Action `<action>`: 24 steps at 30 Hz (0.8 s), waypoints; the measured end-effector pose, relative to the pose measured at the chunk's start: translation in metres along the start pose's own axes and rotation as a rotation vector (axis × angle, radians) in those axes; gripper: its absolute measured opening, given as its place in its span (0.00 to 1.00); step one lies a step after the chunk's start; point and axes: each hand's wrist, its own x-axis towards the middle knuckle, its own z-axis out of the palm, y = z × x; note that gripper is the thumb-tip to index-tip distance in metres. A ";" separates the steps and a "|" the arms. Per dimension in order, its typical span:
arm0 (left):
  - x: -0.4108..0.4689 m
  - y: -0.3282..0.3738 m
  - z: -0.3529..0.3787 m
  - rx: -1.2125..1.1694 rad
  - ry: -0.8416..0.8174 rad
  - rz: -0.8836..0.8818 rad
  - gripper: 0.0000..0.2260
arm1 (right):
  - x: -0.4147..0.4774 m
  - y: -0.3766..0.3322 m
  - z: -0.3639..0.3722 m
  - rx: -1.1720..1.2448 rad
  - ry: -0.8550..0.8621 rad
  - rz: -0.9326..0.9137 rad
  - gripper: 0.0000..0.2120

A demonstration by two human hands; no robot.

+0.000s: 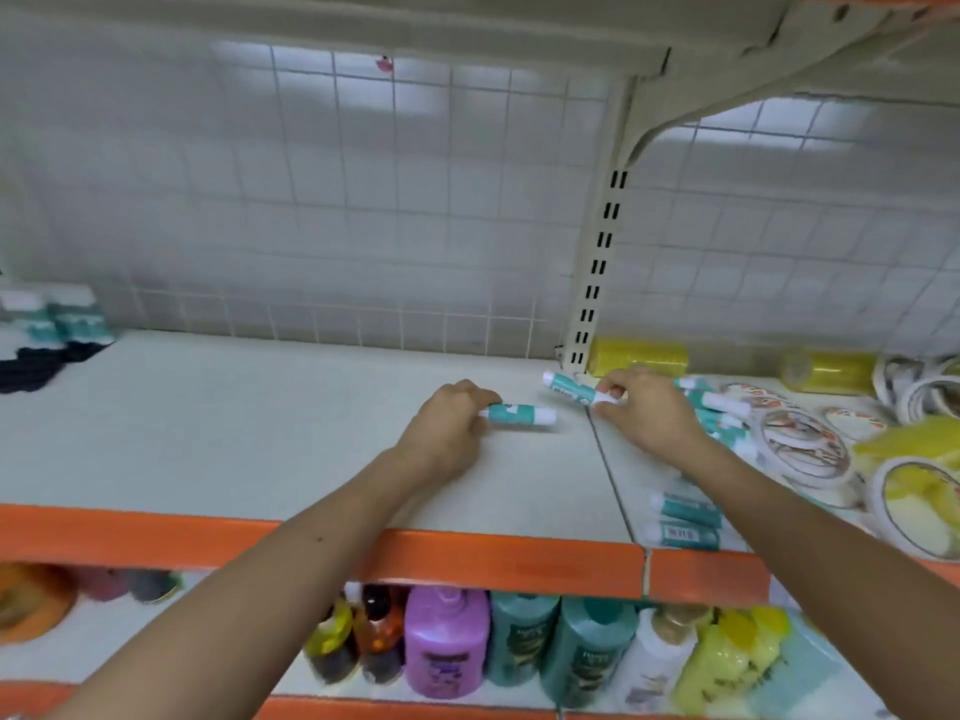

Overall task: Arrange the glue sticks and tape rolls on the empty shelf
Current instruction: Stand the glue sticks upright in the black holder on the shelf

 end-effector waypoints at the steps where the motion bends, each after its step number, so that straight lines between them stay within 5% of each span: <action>1: -0.010 -0.014 -0.013 0.007 0.018 -0.021 0.15 | 0.004 -0.020 0.008 0.020 -0.007 -0.019 0.09; 14: -0.184 -0.229 -0.167 0.148 0.078 -0.231 0.15 | 0.000 -0.295 0.127 0.131 -0.106 -0.223 0.10; 24: -0.236 -0.331 -0.225 0.170 0.096 -0.385 0.16 | 0.022 -0.423 0.176 0.133 -0.172 -0.291 0.08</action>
